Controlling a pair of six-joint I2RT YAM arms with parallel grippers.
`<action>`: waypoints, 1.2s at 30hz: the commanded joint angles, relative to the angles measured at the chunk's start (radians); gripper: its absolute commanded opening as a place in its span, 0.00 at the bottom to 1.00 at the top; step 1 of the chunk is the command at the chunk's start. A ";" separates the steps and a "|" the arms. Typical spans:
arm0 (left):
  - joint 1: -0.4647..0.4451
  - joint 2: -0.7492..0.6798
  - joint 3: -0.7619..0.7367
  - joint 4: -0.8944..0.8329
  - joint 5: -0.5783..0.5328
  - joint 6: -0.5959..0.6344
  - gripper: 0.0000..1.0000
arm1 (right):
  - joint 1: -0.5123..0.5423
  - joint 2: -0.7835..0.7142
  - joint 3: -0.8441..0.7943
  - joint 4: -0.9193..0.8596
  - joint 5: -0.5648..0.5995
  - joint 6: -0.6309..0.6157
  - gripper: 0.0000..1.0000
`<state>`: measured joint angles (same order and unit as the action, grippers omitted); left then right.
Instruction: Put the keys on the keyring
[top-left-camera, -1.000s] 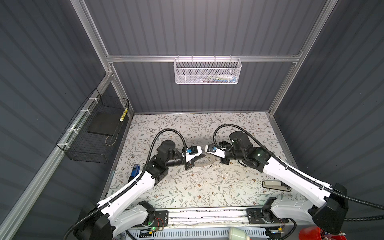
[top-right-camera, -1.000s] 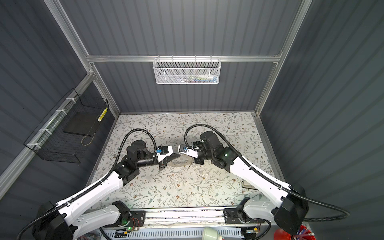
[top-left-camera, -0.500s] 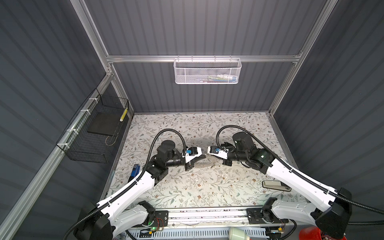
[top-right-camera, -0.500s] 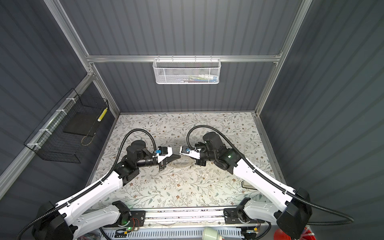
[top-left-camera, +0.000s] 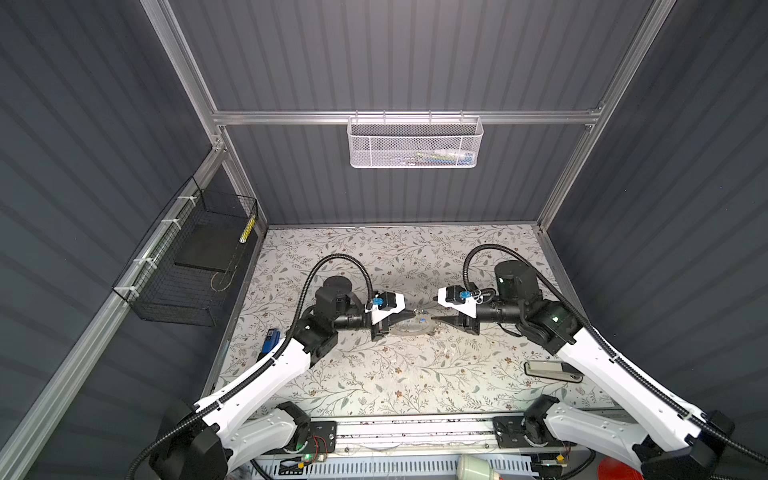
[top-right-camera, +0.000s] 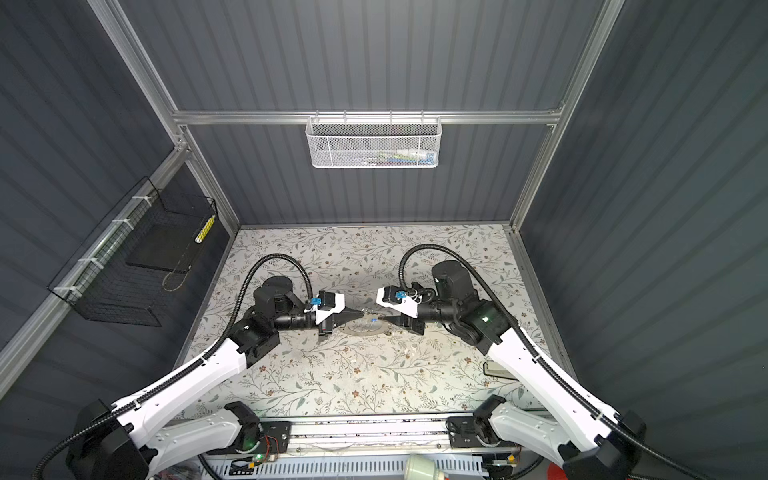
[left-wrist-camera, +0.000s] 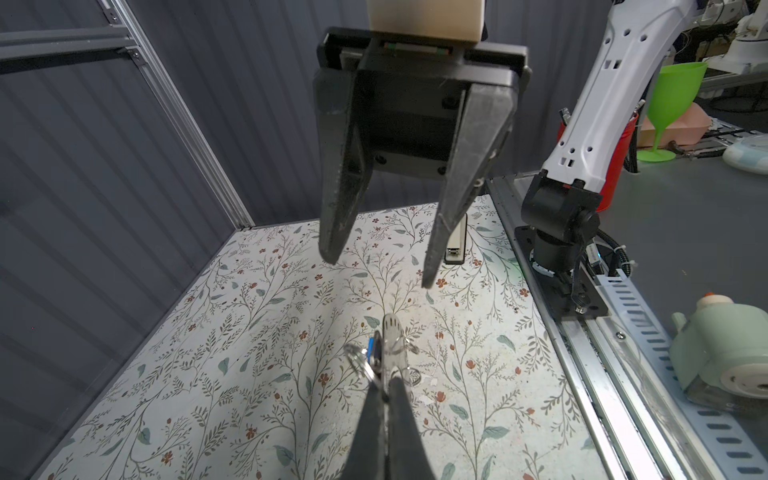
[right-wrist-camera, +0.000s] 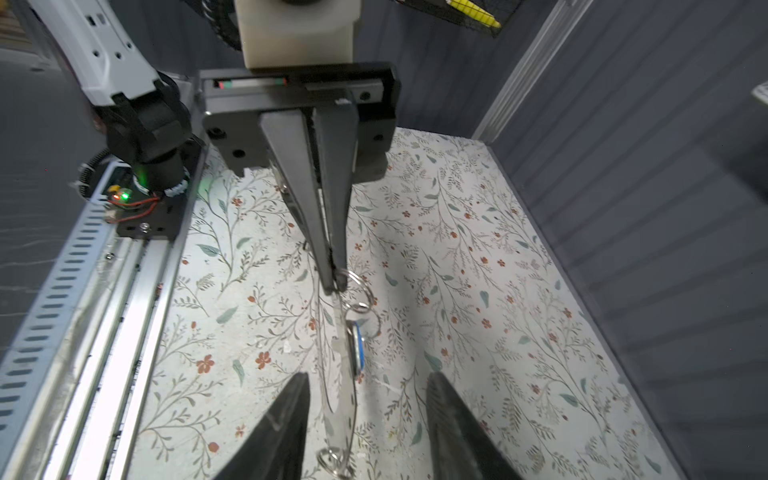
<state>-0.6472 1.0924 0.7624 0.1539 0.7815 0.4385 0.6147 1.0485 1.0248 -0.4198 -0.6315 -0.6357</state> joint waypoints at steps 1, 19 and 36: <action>0.002 0.011 0.053 -0.023 0.062 0.029 0.00 | -0.003 0.025 0.040 -0.032 -0.119 0.028 0.45; 0.001 0.052 0.116 -0.118 0.173 0.109 0.00 | -0.013 0.102 0.070 -0.010 -0.122 0.029 0.36; 0.001 0.083 0.166 -0.197 0.226 0.182 0.00 | -0.021 0.143 0.110 -0.077 -0.215 -0.011 0.16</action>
<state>-0.6445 1.1713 0.8913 -0.0196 0.9409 0.5930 0.5995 1.1839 1.1004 -0.4904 -0.8261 -0.6357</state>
